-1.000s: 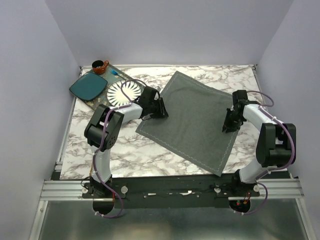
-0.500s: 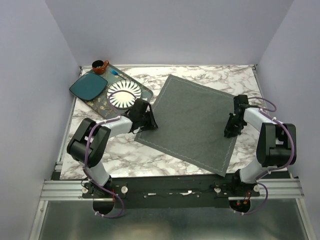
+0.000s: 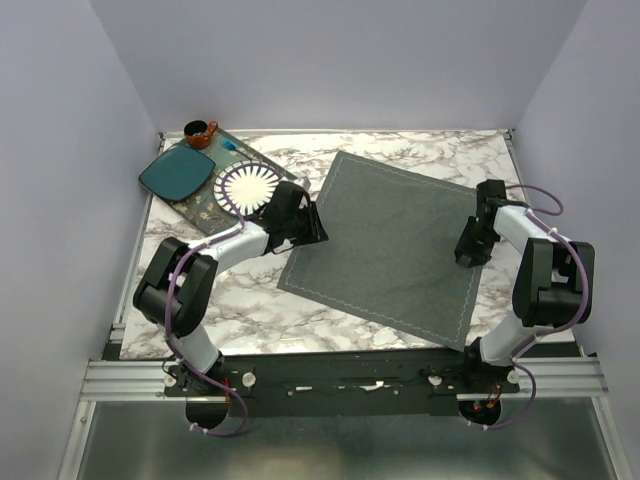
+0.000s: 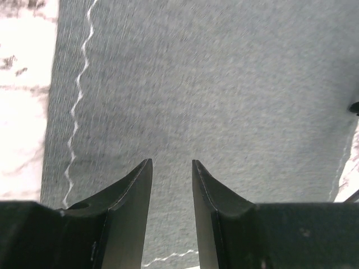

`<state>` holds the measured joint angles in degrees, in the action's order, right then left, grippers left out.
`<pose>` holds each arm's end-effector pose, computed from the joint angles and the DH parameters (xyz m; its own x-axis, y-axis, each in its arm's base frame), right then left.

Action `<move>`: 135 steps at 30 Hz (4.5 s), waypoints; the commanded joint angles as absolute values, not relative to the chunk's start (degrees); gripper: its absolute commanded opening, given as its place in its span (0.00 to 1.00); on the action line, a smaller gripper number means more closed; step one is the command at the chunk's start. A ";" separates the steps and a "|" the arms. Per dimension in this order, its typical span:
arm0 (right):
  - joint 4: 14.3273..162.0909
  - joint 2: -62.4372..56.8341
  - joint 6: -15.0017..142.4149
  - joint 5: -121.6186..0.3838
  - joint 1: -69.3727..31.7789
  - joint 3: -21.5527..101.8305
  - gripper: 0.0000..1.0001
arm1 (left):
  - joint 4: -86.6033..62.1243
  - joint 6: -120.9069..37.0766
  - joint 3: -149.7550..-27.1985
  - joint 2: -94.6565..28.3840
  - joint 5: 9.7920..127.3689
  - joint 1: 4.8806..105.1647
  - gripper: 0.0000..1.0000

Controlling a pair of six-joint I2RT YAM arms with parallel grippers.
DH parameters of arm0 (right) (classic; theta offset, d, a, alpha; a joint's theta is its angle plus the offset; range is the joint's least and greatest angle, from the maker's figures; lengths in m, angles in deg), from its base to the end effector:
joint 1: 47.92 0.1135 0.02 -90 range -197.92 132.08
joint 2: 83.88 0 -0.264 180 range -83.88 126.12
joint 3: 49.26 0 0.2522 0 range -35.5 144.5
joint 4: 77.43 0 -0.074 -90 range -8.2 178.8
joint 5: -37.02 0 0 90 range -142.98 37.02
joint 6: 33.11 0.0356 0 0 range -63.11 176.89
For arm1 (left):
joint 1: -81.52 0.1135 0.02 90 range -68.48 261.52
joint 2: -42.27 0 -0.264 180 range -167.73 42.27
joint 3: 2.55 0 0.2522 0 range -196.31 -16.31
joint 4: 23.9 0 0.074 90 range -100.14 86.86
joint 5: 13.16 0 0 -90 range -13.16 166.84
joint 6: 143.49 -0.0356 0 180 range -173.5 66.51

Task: Fold the napkin, place the utensils inside, and roll it up
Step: Flatten the napkin out, then fold the napkin

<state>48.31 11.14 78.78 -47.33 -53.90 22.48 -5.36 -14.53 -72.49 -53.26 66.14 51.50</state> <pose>0.2964 -0.0346 0.1700 -0.8546 0.4626 -0.2360 0.4779 0.8784 -0.0088 0.3007 -0.1814 0.1915 -0.8505 -0.2222 -0.4768 0.0929 0.8288 -0.5518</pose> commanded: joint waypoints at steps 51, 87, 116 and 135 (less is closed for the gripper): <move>44.08 49.16 87.82 -39.97 14.65 82.35 0.36 | 25.20 -24.49 -88.37 -7.30 95.21 57.36 0.66; 44.77 51.38 89.24 -39.88 17.20 76.04 0.52 | 24.14 -24.14 -85.39 -8.88 92.49 56.74 0.66; 43.27 44.02 89.94 -34.86 15.98 73.06 0.01 | 23.18 -23.70 -84.34 -11.17 91.61 57.00 0.67; 60.15 12.44 69.29 -58.78 -28.22 31.56 0.01 | 11.76 -23.18 -78.71 -23.90 72.91 57.18 0.70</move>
